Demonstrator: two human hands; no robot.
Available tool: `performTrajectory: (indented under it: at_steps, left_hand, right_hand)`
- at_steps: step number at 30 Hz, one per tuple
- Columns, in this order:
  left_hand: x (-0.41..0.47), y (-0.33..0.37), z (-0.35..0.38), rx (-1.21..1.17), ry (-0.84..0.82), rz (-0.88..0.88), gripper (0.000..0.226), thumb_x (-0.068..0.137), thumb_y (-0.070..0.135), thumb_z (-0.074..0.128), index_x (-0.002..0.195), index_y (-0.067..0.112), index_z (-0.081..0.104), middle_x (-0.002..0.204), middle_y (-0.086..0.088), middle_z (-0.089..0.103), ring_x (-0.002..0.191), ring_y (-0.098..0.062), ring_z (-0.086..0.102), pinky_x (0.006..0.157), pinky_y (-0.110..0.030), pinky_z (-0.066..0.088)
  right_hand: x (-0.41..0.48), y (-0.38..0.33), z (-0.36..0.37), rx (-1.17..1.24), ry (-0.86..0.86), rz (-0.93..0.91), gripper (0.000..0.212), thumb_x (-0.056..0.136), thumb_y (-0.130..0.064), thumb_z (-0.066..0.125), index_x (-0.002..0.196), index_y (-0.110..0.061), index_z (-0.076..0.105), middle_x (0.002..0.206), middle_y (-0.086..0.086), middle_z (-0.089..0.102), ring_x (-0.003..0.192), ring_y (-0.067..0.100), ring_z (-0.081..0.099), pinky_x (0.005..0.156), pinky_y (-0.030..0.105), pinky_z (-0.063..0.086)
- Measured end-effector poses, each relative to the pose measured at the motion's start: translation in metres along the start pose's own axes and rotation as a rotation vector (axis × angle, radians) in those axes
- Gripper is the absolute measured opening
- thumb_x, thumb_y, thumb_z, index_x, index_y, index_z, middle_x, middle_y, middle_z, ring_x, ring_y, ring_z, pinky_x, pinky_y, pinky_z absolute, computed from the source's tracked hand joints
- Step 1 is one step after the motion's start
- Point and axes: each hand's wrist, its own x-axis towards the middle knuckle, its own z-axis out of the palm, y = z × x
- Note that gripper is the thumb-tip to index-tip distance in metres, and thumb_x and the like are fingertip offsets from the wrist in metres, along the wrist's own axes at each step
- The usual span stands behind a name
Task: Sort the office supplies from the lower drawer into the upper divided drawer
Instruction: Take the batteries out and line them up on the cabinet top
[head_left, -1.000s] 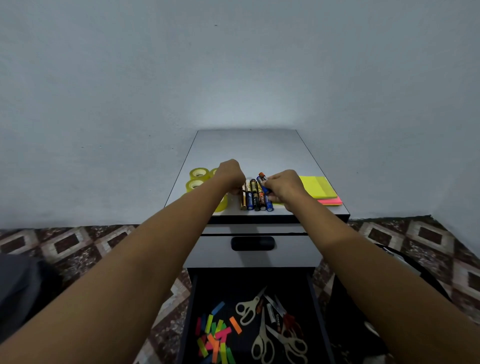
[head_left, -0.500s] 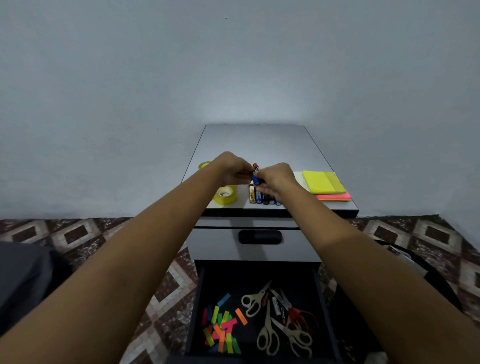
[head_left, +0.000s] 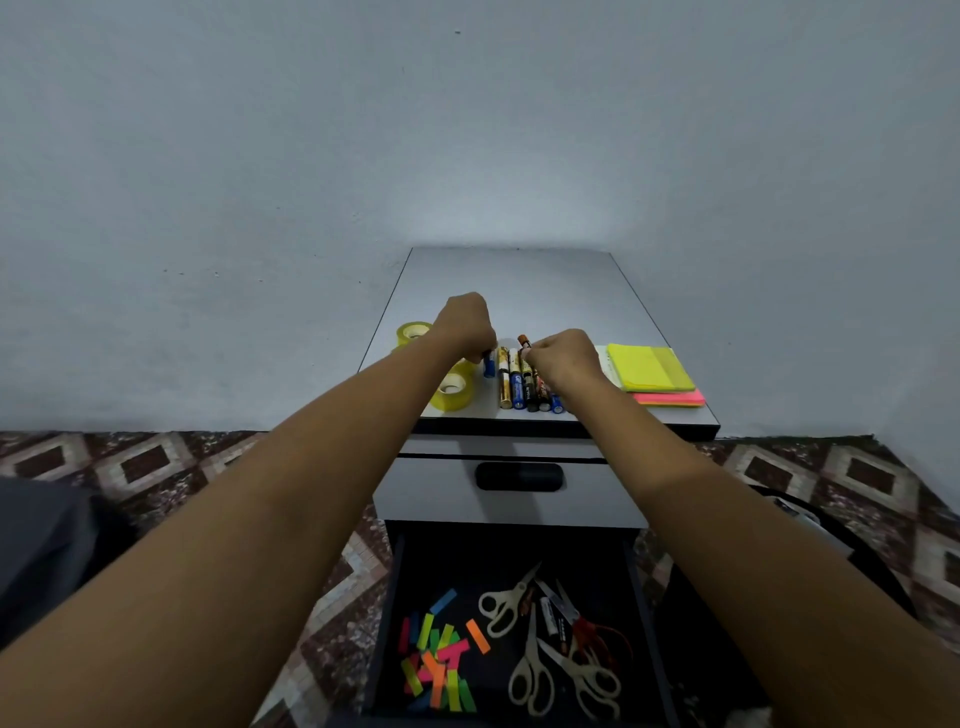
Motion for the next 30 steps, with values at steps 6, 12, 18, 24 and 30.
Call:
performTrajectory:
  at_steps: [6, 12, 18, 24, 30]
  left_hand:
    - [0.012, 0.002, 0.010, 0.024, 0.023, 0.009, 0.014, 0.079, 0.004, 0.064, 0.069, 0.008, 0.054, 0.076, -0.010, 0.061, 0.075, -0.023, 0.064, 0.066, -0.027, 0.052]
    - [0.012, 0.004, 0.014, 0.056, 0.082, 0.037, 0.031, 0.082, 0.004, 0.062, 0.061, 0.014, 0.041, 0.069, -0.003, 0.047, 0.076, -0.020, 0.054, 0.064, -0.025, 0.042]
    - [0.007, 0.009, 0.011, 0.082, 0.065, 0.065, 0.014, 0.082, 0.002, 0.060, 0.070, 0.007, 0.055, 0.072, -0.005, 0.057, 0.077, -0.023, 0.062, 0.066, -0.026, 0.050]
    - [-0.005, 0.002, -0.001, -0.251, -0.008, -0.025, 0.010, 0.086, 0.013, 0.063, 0.080, 0.005, 0.063, 0.083, -0.019, 0.068, 0.070, -0.025, 0.063, 0.078, -0.037, 0.058]
    - [-0.038, 0.004, -0.012, -0.717, -0.188, -0.186, 0.025, 0.084, 0.011, 0.069, 0.097, -0.010, 0.064, 0.080, -0.017, 0.065, 0.069, -0.021, 0.064, 0.067, -0.027, 0.058]
  right_hand:
    - [0.002, 0.002, -0.006, -0.035, 0.024, -0.092, 0.024, 0.090, -0.016, 0.061, 0.108, -0.001, 0.069, 0.113, 0.015, 0.067, 0.099, 0.026, 0.061, 0.077, 0.028, 0.045]
    - [0.005, 0.005, -0.003, -0.035, 0.024, -0.104, 0.020, 0.088, -0.018, 0.064, 0.099, -0.003, 0.071, 0.105, 0.013, 0.069, 0.085, 0.018, 0.057, 0.075, 0.026, 0.045]
    - [0.000, 0.007, 0.002, -0.048, 0.025, -0.099, 0.016, 0.088, -0.015, 0.063, 0.096, -0.003, 0.070, 0.101, 0.012, 0.069, 0.080, 0.017, 0.055, 0.071, 0.027, 0.046]
    - [-0.002, 0.005, 0.002, 0.053, 0.029, -0.053, 0.021, 0.087, -0.023, 0.066, 0.070, -0.010, 0.062, 0.084, 0.012, 0.066, 0.076, 0.022, 0.058, 0.082, 0.039, 0.054]
    - [-0.013, 0.000, 0.007, 0.135, 0.014, 0.013, 0.020, 0.088, -0.018, 0.063, 0.071, -0.009, 0.060, 0.083, 0.015, 0.067, 0.074, 0.025, 0.065, 0.078, 0.040, 0.058]
